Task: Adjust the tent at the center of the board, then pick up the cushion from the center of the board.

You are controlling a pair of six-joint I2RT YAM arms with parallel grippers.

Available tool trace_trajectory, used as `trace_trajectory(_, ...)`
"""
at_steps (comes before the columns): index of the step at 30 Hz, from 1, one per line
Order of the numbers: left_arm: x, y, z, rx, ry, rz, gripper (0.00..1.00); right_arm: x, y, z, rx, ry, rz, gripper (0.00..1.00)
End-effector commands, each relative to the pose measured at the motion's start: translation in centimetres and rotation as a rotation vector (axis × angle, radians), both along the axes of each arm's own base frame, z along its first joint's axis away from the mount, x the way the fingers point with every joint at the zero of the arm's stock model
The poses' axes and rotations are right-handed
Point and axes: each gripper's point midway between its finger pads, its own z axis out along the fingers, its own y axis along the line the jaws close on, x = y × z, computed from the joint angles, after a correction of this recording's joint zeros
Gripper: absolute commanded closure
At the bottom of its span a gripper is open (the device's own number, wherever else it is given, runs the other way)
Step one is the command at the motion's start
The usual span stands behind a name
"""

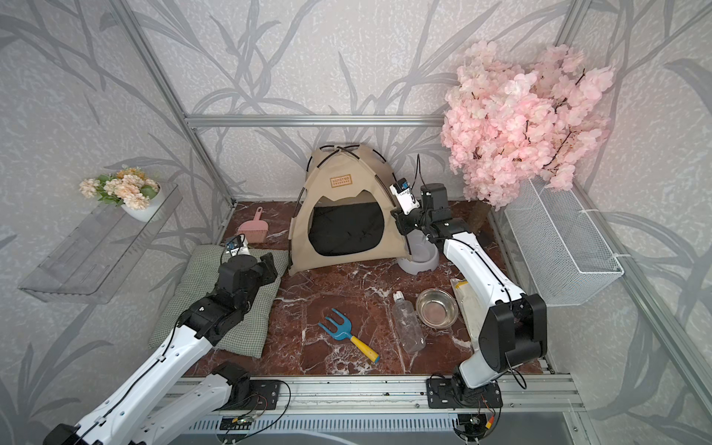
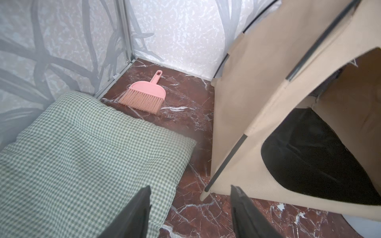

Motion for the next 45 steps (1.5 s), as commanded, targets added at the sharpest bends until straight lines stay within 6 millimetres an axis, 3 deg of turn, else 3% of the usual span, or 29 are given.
trace_trajectory(1, -0.3, 0.7, -2.3, 0.010, 0.131, -0.024, 0.28, -1.8, 0.2, 4.4, 0.039, -0.114, 0.037, 1.00)
trace_trajectory(5, -0.1, 1.7, -8.0, -0.006, 0.268, 0.004, 0.23, -2.3, 0.0, 4.6, 0.040, -0.121, 0.037, 1.00)
trace_trajectory(9, -0.2, 2.4, -12.3, 0.025, 0.376, 0.036, 0.17, -2.7, 0.5, 4.9, 0.073, -0.122, 0.057, 1.00)
trace_trajectory(15, -0.2, 3.1, -17.0, 0.069, 0.493, 0.082, 0.11, -3.5, 0.9, 5.6, 0.107, -0.132, 0.089, 1.00)
trace_trajectory(18, 0.3, 3.1, -18.2, 0.066, 0.546, 0.088, 0.11, -3.9, 1.0, 5.9, 0.116, -0.137, 0.099, 1.00)
trace_trajectory(23, 1.4, 2.6, -19.7, 0.051, 0.598, 0.084, 0.25, -4.4, 1.0, 6.6, 0.126, -0.147, 0.106, 1.00)
trace_trajectory(26, 1.7, 2.5, -19.8, 0.043, 0.599, 0.074, 0.51, -4.8, 1.0, 6.5, 0.129, -0.135, 0.114, 1.00)
trace_trajectory(29, 2.3, 3.2, -16.5, 0.088, 0.544, 0.086, 0.75, -5.3, 1.2, 5.9, 0.131, -0.107, 0.129, 1.00)
trace_trajectory(32, 2.8, 4.4, -10.3, 0.153, 0.447, 0.118, 0.97, -5.8, 1.4, 5.3, 0.123, -0.089, 0.143, 1.00)
trace_trajectory(33, 2.9, 4.6, -8.3, 0.163, 0.412, 0.122, 1.00, -6.0, 1.4, 5.1, 0.117, -0.085, 0.145, 1.00)
trace_trajectory(37, 2.7, 4.7, -1.1, 0.175, 0.256, 0.100, 1.00, -6.8, 2.2, 4.7, 0.098, -0.077, 0.180, 1.00)
trace_trajectory(45, 2.1, 3.7, 11.0, 0.137, 0.036, 0.019, 1.00, -7.3, 6.2, 1.9, 0.022, -0.072, 0.268, 1.00)
